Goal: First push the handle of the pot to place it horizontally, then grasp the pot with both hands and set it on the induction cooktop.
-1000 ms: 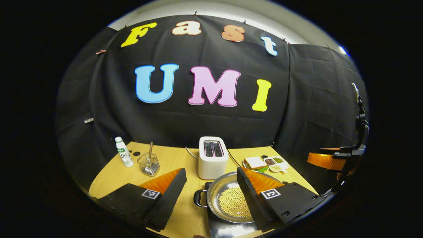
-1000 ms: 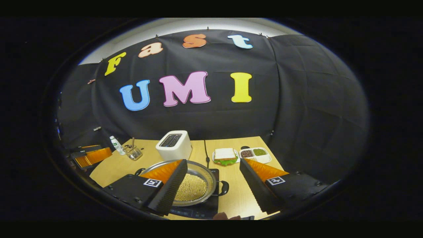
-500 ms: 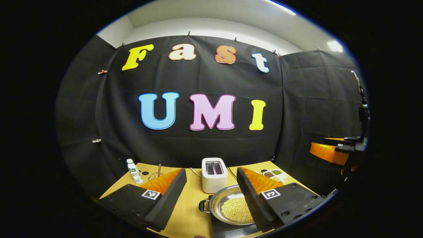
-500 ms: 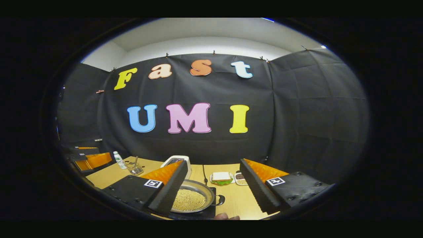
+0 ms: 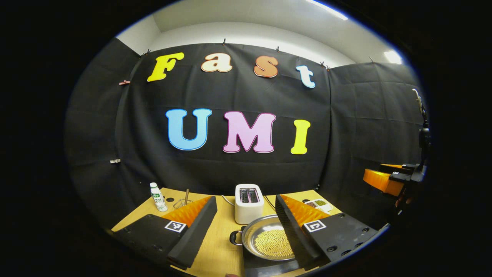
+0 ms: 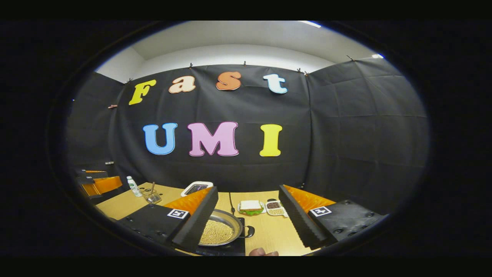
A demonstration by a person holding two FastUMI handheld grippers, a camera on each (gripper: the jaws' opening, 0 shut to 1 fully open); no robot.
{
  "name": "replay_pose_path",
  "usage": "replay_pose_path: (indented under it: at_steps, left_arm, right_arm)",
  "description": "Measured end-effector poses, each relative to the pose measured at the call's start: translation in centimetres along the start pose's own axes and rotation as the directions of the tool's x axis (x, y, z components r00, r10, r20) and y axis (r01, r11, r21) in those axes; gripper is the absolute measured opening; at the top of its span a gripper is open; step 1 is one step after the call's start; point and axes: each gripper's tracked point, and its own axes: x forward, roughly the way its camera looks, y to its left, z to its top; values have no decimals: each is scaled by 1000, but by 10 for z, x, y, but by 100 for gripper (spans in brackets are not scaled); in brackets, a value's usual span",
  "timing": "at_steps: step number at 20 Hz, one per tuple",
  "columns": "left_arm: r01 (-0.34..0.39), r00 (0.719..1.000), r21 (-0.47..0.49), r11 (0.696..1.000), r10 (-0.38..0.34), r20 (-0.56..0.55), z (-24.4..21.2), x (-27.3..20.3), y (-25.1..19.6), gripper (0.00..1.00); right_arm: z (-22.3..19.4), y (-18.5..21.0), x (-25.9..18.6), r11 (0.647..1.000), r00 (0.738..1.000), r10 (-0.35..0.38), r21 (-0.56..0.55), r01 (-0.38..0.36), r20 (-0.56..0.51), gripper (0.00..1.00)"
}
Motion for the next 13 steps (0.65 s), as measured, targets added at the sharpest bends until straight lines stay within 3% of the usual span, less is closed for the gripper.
replay_pose_path:
  at_steps: [13]
  left_arm:
    - [16, 1000, 26, 1000, -15, -15, -1, 5, -10, 95]
  right_arm:
    - [-8, -2, 4, 1000, 1000, 5, -8, -5, -28, 98]
